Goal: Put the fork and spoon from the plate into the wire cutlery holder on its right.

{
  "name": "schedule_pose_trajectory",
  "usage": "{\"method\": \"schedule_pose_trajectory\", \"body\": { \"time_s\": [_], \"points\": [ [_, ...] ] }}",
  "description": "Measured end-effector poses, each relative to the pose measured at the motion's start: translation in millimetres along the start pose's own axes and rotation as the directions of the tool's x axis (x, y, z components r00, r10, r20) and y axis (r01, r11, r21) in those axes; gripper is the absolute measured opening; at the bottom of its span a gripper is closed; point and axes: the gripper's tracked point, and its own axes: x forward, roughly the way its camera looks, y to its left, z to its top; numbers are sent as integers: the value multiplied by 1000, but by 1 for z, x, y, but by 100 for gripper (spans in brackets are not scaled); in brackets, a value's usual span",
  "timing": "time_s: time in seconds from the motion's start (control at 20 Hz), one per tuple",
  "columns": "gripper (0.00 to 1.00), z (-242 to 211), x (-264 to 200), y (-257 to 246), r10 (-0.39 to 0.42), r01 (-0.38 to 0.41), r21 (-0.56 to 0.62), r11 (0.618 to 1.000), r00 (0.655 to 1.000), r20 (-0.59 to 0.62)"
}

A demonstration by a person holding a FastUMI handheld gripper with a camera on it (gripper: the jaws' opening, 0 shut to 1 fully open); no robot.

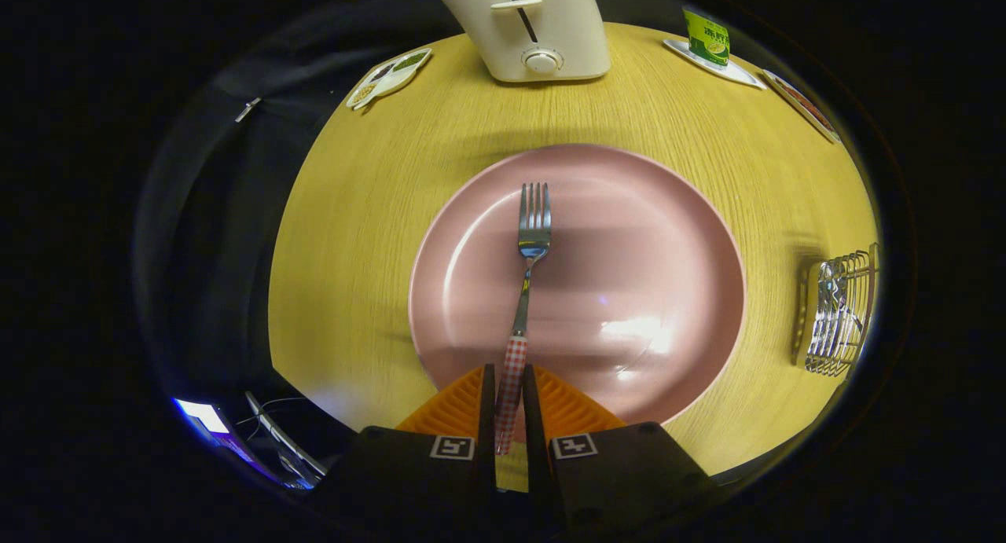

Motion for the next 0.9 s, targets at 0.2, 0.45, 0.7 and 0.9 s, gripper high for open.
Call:
{"method": "schedule_pose_trajectory", "body": {
  "time_s": [0.2, 0.45, 0.7, 0.9],
  "points": [
    [14, -1, -5, -15, -10, 11, 20, 1000, 1000, -8],
    [10, -5, -12, -20, 30, -30, -13, 999, 999, -23],
    [10, -4, -53, -30, 58, -58, -60, 997, 998, 8],
    [10, -11, -116, -53, 70, -66, -149, 987, 997, 22]
  ]
}}
